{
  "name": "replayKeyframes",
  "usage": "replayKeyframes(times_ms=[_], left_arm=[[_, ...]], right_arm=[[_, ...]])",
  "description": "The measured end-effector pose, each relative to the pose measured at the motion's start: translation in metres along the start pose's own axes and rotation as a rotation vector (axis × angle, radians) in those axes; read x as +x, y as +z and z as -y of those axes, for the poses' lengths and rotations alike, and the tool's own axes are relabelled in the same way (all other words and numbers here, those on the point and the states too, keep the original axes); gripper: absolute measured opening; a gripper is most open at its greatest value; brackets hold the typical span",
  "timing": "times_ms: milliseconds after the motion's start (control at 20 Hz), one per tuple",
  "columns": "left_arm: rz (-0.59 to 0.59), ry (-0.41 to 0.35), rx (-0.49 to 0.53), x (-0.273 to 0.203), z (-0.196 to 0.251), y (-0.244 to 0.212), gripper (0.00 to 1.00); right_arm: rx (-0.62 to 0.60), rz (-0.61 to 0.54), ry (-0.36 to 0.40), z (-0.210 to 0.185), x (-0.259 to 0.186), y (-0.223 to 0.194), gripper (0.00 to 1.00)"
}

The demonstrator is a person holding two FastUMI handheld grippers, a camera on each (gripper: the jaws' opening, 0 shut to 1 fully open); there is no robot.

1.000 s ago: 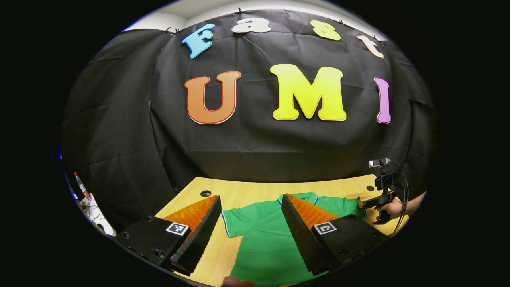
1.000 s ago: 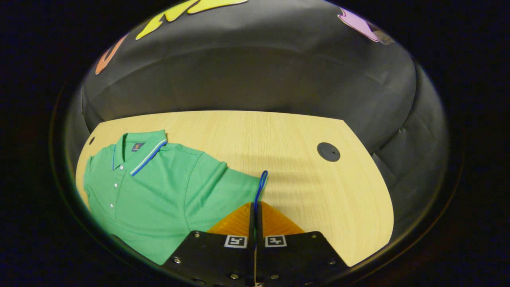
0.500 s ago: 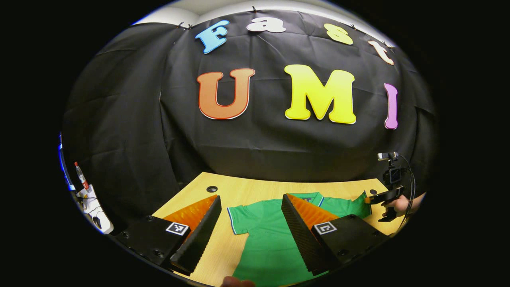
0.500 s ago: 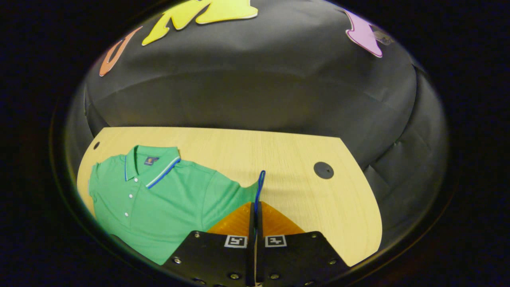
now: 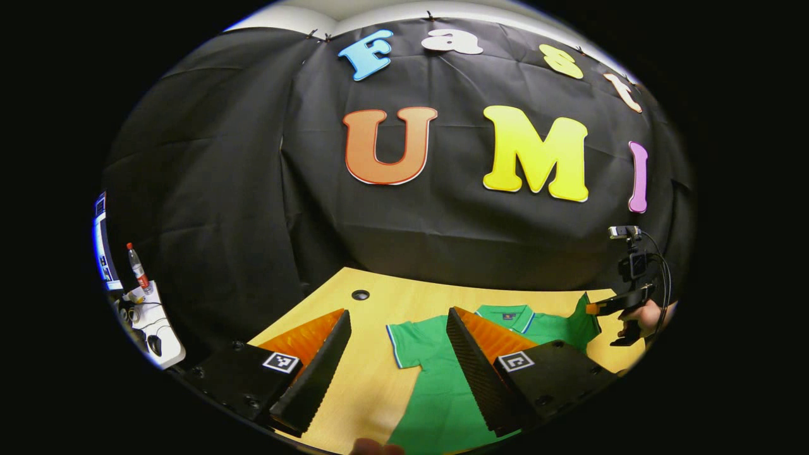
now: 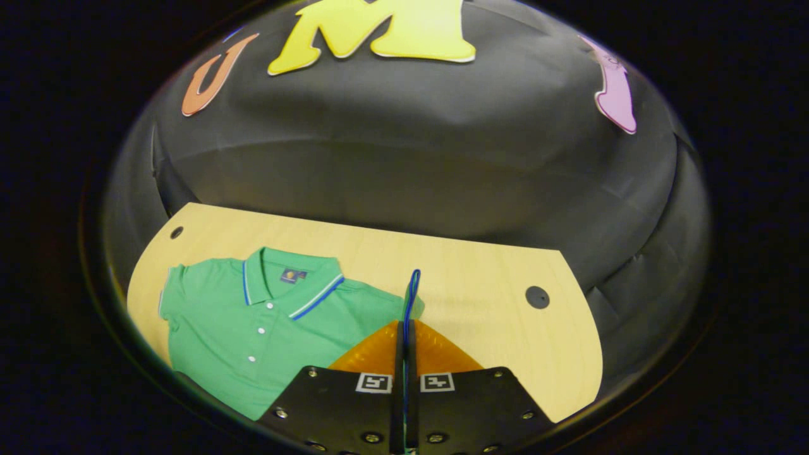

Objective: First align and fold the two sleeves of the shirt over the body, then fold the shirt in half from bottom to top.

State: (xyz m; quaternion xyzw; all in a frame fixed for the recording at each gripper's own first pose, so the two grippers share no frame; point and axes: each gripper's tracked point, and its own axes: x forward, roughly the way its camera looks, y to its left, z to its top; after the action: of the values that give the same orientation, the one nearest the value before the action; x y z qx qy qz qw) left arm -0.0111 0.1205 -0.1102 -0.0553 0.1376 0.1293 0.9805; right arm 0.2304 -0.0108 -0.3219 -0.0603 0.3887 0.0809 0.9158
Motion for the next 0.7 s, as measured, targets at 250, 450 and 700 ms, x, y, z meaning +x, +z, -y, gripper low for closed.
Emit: replayKeyframes(times_ms=[250, 450, 700], left_arm=[[-0.002, 0.026, -0.025, -0.002, -0.025, -0.006, 0.98], [-0.025, 0.051, -0.025, -0.011, -0.047, -0.014, 0.98], [-0.036, 0.077, -0.021, -0.018, -0.068, -0.018, 0.98]], right_arm=[[-0.055, -0.01, 0.034, -0.044, -0.001, -0.001, 0.02], [-0.052, -0.048, 0.059, -0.076, 0.01, -0.015, 0.02], [-0.026, -0.111, 0.041, -0.095, 0.032, -0.036, 0.02]])
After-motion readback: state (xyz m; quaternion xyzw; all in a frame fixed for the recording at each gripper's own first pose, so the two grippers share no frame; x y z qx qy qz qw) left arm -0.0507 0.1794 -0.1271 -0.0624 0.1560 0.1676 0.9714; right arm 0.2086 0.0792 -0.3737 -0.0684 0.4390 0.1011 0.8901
